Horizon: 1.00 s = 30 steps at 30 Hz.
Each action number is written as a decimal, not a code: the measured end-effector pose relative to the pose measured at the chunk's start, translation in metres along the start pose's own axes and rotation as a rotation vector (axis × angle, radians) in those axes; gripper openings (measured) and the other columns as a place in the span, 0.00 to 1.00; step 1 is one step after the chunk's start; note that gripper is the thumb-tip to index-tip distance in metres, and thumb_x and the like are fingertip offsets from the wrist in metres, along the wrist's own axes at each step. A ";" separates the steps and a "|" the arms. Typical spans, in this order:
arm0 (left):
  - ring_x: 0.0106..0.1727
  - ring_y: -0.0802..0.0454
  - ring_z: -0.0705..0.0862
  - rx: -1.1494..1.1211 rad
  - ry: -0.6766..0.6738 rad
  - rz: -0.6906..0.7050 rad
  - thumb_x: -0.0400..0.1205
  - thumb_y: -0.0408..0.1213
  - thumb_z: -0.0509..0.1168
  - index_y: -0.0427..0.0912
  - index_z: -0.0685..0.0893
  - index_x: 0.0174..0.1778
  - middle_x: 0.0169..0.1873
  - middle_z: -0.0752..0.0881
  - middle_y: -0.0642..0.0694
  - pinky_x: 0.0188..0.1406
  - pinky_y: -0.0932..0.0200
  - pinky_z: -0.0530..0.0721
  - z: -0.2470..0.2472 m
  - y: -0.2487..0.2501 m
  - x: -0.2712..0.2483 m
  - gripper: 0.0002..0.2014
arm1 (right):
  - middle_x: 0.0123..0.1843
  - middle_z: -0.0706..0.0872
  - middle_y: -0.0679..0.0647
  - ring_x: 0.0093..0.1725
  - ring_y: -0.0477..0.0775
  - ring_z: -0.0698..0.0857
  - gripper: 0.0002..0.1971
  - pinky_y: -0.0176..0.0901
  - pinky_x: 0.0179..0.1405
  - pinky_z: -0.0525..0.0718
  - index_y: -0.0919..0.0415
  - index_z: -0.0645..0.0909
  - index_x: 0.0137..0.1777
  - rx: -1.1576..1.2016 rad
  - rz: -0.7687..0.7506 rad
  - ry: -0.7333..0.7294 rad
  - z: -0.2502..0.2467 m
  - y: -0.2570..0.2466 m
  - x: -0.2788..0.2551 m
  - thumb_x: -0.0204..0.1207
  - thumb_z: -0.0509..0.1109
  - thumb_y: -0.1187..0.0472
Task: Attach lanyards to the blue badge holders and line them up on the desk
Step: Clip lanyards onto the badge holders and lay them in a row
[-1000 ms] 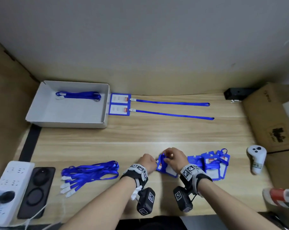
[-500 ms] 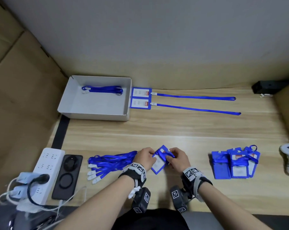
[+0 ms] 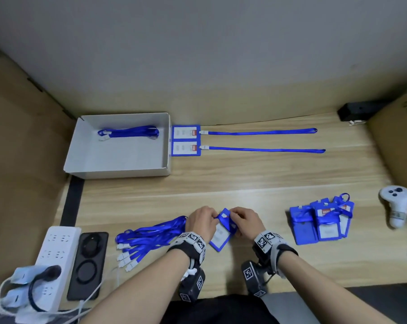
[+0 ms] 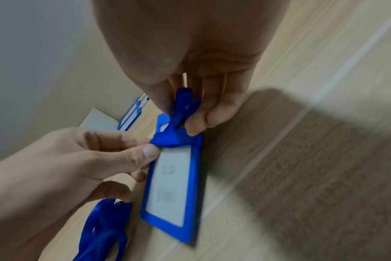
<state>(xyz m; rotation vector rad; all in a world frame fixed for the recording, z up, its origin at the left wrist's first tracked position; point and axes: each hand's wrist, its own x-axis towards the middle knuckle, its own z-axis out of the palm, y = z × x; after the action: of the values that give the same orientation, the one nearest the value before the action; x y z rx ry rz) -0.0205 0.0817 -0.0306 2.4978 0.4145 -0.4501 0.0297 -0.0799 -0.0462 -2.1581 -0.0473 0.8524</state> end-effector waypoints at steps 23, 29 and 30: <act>0.45 0.42 0.83 0.215 0.096 0.479 0.77 0.42 0.63 0.45 0.84 0.44 0.43 0.87 0.47 0.39 0.56 0.71 -0.086 0.040 0.010 0.07 | 0.32 0.84 0.54 0.28 0.52 0.83 0.10 0.37 0.25 0.76 0.60 0.80 0.41 0.163 -0.121 0.011 -0.054 -0.061 -0.027 0.81 0.59 0.68; 0.38 0.47 0.84 -0.049 0.124 0.377 0.72 0.38 0.66 0.44 0.86 0.37 0.33 0.88 0.49 0.42 0.53 0.83 -0.100 0.041 -0.002 0.04 | 0.34 0.86 0.55 0.28 0.54 0.85 0.10 0.38 0.26 0.76 0.60 0.80 0.47 0.187 -0.133 -0.017 -0.072 -0.067 -0.034 0.83 0.57 0.68; 0.37 0.48 0.85 -0.130 0.152 0.316 0.72 0.38 0.67 0.44 0.86 0.36 0.32 0.88 0.49 0.42 0.55 0.83 -0.102 0.042 -0.003 0.03 | 0.34 0.87 0.55 0.28 0.54 0.85 0.10 0.38 0.27 0.76 0.58 0.79 0.48 0.205 -0.145 -0.016 -0.072 -0.069 -0.034 0.84 0.57 0.68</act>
<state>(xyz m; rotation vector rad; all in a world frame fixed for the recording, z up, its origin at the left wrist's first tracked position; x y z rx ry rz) 0.0163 0.1071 0.0705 2.4200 0.0971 -0.1045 0.0624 -0.0914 0.0531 -1.9312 -0.1175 0.7574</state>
